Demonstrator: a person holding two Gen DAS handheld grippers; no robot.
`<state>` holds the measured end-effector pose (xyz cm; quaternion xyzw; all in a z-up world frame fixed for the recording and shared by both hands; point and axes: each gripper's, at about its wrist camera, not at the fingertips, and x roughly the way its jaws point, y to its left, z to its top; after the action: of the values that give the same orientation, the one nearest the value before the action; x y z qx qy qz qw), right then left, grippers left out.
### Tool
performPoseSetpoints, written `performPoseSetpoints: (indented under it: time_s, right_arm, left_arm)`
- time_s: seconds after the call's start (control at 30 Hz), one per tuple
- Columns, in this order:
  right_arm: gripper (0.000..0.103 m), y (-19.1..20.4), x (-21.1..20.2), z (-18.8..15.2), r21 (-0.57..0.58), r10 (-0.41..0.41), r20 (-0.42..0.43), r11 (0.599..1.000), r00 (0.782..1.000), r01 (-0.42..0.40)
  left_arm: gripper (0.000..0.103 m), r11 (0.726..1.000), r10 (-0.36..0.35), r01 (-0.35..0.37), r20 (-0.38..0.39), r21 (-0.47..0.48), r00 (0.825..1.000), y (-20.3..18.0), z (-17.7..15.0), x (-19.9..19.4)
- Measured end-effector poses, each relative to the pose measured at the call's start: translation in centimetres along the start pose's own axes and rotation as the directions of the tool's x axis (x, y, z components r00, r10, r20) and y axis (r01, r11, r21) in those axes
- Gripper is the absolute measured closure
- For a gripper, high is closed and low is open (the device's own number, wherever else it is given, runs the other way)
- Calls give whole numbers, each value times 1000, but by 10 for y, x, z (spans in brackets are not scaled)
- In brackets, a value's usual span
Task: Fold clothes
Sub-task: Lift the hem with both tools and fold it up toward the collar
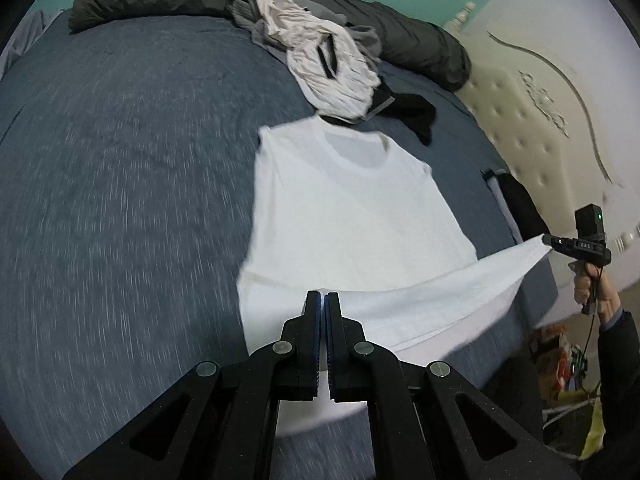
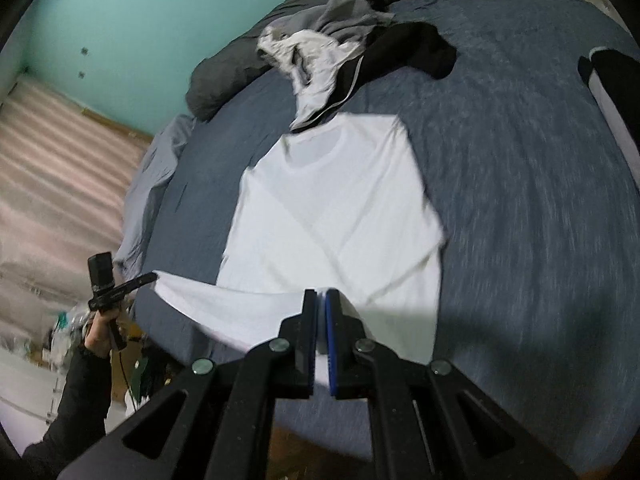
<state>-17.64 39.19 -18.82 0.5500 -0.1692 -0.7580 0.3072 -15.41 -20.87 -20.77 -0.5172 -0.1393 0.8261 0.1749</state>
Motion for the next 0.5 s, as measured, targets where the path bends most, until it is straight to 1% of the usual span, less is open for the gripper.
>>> performPoseSetpoints:
  time_s: [0.1, 0.2, 0.37, 0.5]
  right_arm:
    - [99, -13, 16, 37, 28, -12, 20, 1000, 1000, 12]
    - [99, -25, 34, 70, 41, -22, 35, 999, 999, 21]
    - [99, -53, 65, 121, 89, -44, 55, 995, 998, 39]
    - [99, -70, 92, 152, 95, -81, 51, 993, 995, 76]
  left_arm:
    - [101, 1000, 15, -15, 3, -17, 1000, 16, 37, 21]
    - [101, 999, 15, -14, 12, -46, 1000, 34, 70, 43]
    - [101, 997, 22, -22, 10, -80, 1000, 55, 111, 80]
    - [101, 994, 29, -28, 7, -105, 1000, 71, 143, 110]
